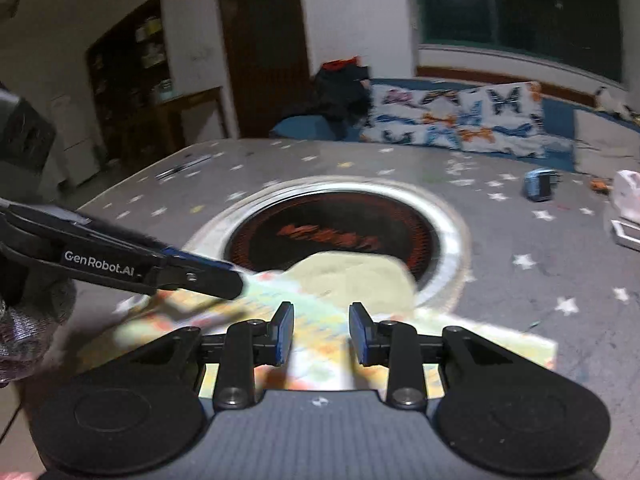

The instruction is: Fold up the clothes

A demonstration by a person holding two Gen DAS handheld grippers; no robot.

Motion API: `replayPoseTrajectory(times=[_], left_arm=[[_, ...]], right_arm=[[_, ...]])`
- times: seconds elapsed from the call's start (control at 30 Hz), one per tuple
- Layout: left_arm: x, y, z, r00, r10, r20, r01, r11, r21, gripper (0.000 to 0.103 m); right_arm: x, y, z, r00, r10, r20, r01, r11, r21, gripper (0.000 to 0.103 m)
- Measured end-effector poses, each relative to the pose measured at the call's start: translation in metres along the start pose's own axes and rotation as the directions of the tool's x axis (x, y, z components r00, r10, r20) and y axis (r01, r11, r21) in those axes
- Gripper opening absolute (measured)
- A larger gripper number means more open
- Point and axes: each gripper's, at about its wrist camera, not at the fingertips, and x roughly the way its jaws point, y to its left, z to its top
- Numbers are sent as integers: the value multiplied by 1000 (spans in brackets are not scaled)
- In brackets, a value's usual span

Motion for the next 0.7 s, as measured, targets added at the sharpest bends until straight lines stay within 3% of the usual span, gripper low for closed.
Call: replayPoseTrajectory(times=[0.23, 0.47, 0.7], left_arm=[[-10, -6, -39, 999, -10, -30, 11, 1000, 15, 17], [-28, -6, -59, 1000, 5, 16, -5, 1000, 8, 17], [-39, 10, -70, 999, 30, 32, -29, 998, -55, 18]], right_arm=[[-9, 34, -24, 1000, 11, -29, -13, 996, -85, 31], [-30, 57, -45, 999, 19, -26, -23, 989, -145, 31], [-45, 51, -57, 1000, -5, -10, 4, 993, -114, 29]])
